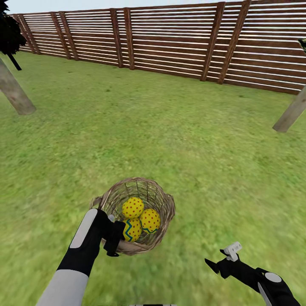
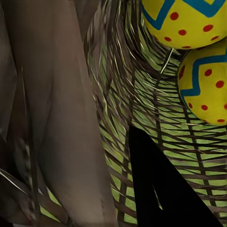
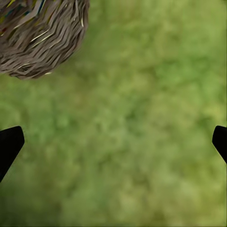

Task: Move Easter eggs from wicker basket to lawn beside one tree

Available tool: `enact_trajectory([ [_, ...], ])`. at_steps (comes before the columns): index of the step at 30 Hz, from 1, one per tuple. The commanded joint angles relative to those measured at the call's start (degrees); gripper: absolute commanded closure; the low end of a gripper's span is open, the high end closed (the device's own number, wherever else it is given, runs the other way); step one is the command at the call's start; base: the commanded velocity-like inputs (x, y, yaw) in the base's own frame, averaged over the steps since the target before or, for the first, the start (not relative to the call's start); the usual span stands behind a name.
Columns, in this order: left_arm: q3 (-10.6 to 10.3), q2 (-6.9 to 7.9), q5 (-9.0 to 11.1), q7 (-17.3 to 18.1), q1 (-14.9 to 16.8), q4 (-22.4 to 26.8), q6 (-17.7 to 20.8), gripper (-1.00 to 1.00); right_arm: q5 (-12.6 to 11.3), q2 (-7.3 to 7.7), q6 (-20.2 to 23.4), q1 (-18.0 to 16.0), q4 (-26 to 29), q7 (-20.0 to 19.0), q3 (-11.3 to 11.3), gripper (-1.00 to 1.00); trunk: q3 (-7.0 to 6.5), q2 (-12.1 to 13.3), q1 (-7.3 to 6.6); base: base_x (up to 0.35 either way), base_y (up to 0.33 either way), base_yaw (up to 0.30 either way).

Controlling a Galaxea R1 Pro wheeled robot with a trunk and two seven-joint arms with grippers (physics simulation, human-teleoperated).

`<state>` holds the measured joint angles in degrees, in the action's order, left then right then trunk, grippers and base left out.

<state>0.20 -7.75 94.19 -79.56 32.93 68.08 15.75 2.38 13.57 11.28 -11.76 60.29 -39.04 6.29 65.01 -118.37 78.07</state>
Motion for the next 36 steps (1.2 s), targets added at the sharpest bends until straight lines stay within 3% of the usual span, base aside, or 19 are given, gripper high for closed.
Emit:
enact_trajectory([
  [1, 0.05, 0.00, 0.06, -0.16, 0.03, 0.03, 0.92, 1.00, 0.24, -0.03, 0.33, -0.02, 0.09, -0.26, 0.13, -1.00, -0.14, 0.40, -0.23, 0.000, 0.000, 0.015],
  [26, 0.25, 0.27, 0.03, -0.17, 0.03, 0.03, 0.95, 1.00, 0.34, -0.04, 0.39, -0.02, 0.00, -0.24, 0.13, -1.00, -3.97, 10.42, -5.72, 0.000, 0.000, 0.265],
  [29, 0.33, 0.36, 0.03, -0.18, 0.03, 0.03, 0.95, 1.00, 0.34, -0.04, 0.39, -0.02, 0.00, -0.21, 0.13, -1.00, -3.86, 10.42, -5.72, 0.000, 0.000, 0.278],
  [36, 0.31, 0.45, 0.03, -0.19, 0.03, 0.04, 1.03, 1.00, 0.25, -0.04, 0.41, -0.02, 0.00, 0.97, 0.13, -1.00, -4.86, 13.23, -7.26, 0.000, 0.000, 0.278],
])
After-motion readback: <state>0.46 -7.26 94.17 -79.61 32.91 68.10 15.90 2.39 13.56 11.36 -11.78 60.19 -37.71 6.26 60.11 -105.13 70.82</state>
